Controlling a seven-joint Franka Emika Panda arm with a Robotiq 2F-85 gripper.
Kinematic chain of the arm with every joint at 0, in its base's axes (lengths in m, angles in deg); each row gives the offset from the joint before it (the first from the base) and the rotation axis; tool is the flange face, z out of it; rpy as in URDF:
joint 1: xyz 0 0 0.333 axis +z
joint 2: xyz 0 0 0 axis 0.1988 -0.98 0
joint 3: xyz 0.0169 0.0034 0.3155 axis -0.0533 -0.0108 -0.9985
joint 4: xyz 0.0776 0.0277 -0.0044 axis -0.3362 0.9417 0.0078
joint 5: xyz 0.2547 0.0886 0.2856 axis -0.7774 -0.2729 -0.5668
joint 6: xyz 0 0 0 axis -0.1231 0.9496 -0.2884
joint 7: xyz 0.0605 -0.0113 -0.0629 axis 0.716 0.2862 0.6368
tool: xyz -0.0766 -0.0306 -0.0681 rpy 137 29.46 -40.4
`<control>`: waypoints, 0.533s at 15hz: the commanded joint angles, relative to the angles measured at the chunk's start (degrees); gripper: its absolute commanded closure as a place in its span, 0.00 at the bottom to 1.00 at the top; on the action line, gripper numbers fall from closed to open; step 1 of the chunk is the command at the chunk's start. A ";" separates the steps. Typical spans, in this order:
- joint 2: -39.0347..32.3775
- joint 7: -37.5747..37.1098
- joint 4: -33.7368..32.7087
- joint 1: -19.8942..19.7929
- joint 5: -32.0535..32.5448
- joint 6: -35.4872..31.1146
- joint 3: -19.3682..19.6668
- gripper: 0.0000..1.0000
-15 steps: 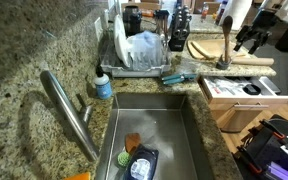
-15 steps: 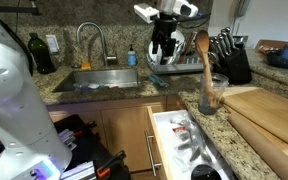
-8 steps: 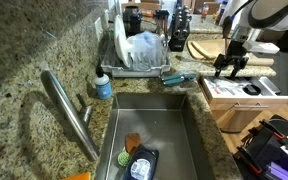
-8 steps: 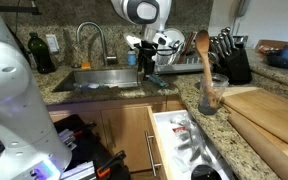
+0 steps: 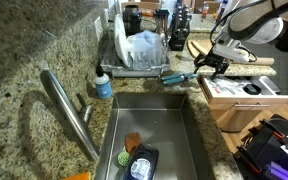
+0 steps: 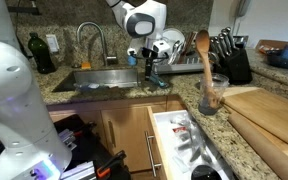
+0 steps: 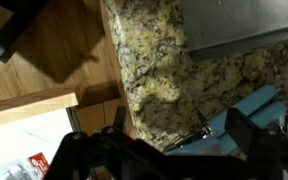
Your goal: Put the can opener in the drawer then put it back on the counter top
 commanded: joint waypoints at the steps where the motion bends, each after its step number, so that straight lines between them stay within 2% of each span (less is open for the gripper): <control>1: -0.18 -0.08 -0.08 0.05 0.10 0.17 -0.16 0.00; 2: 0.01 -0.02 -0.09 -0.02 0.10 0.22 -0.09 0.00; 3: -1.26 -6.26 -1.77 -0.05 2.21 -2.07 0.36 0.00; 6: -7.07 -13.50 -7.92 -0.17 -2.87 -4.05 0.39 0.00; 8: -11.60 -19.26 -9.55 1.00 -4.46 -9.88 -0.15 0.00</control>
